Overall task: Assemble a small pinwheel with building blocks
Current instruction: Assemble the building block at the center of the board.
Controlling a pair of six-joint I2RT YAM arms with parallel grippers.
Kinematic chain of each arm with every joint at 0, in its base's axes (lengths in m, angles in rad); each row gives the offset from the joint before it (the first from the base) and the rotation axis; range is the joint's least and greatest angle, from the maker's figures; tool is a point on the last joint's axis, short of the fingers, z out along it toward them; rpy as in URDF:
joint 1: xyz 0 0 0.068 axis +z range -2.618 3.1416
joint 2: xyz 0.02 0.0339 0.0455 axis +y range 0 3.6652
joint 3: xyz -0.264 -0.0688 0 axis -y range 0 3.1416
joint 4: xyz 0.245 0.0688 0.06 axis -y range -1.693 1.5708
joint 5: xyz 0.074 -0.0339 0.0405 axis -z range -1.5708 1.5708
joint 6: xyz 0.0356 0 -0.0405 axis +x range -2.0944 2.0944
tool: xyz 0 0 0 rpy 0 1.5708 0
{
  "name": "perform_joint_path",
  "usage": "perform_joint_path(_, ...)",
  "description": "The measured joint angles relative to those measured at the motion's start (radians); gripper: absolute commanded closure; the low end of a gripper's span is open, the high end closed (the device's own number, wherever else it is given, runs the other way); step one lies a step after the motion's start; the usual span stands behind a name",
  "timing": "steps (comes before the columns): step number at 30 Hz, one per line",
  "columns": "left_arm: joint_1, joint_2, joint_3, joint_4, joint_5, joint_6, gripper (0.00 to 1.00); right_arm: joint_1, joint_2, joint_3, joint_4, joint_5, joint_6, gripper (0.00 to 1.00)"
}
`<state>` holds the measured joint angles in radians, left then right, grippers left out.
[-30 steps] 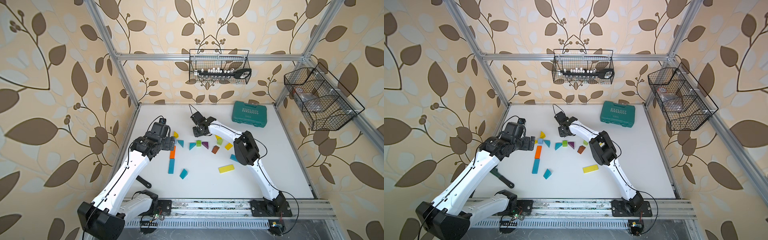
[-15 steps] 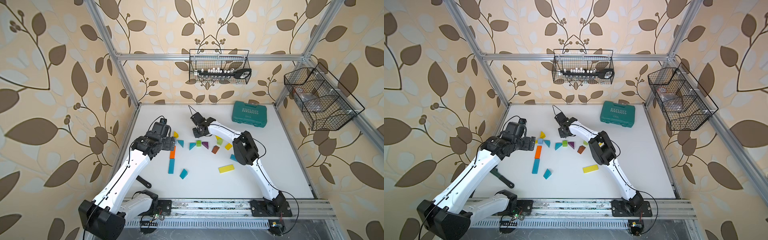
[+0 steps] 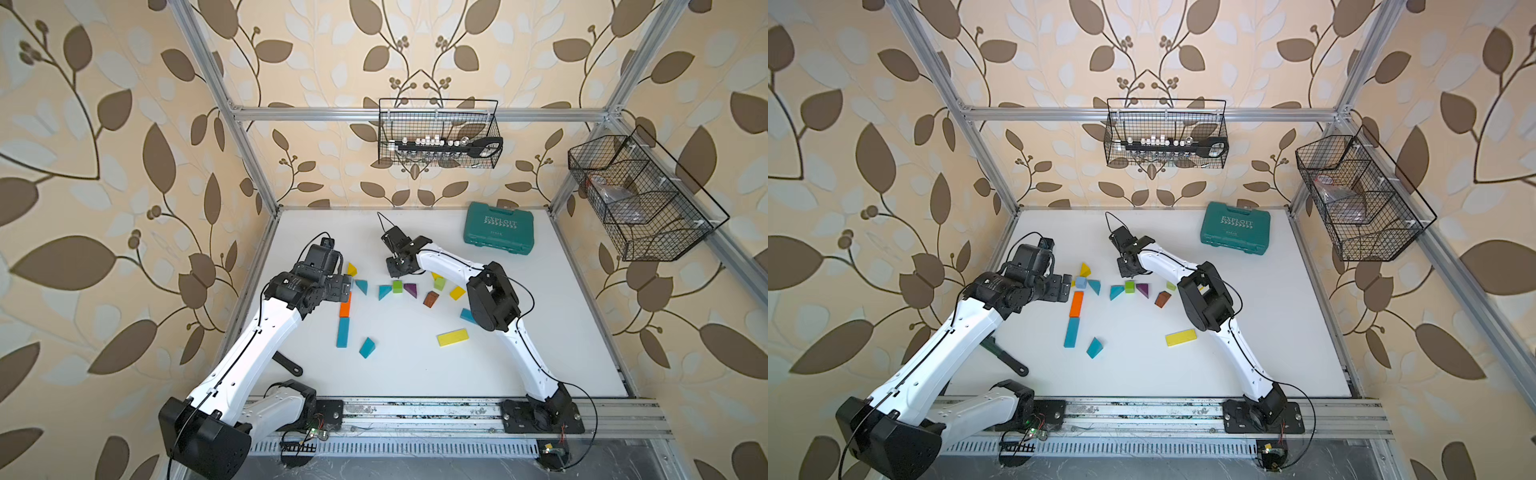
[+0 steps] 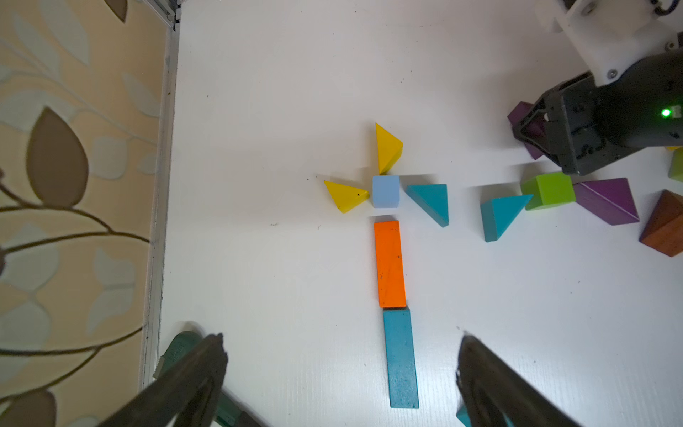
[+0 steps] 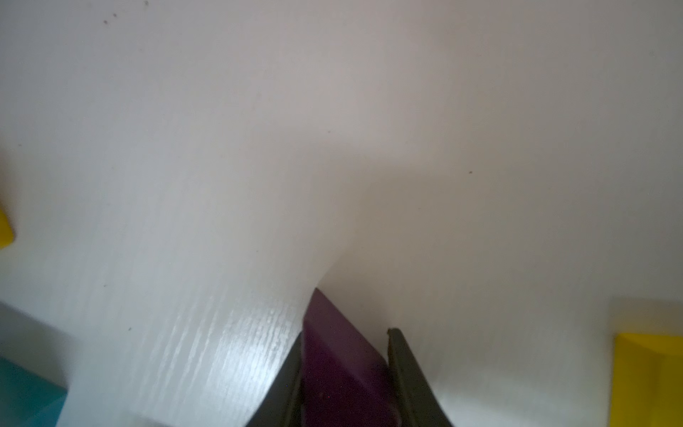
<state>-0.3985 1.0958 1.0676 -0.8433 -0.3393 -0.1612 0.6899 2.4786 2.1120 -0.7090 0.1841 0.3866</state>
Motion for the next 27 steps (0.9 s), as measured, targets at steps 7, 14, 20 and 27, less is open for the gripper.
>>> perform_joint_path(7, 0.000, 0.000, 0.000, 0.000, 0.000, 0.000, 0.01, 0.010, -0.002, -0.005, -0.002, 0.011, 0.035, 0.72)
perform_joint_path(14, 0.000, 0.000, -0.003, 0.000, 0.001, 0.000, 0.01, 0.010, -0.016, -0.027, -0.007, 0.027, 0.060, 0.58)
perform_joint_path(20, 0.000, 0.000, -0.004, 0.000, 0.003, 0.001, 0.01, 0.010, -0.024, -0.035, -0.009, 0.024, 0.066, 0.56)
perform_joint_path(27, 0.000, 0.014, 0.000, -0.014, 0.026, -0.013, 0.01, 0.010, -0.068, -0.035, -0.037, -0.003, 0.066, 0.48)
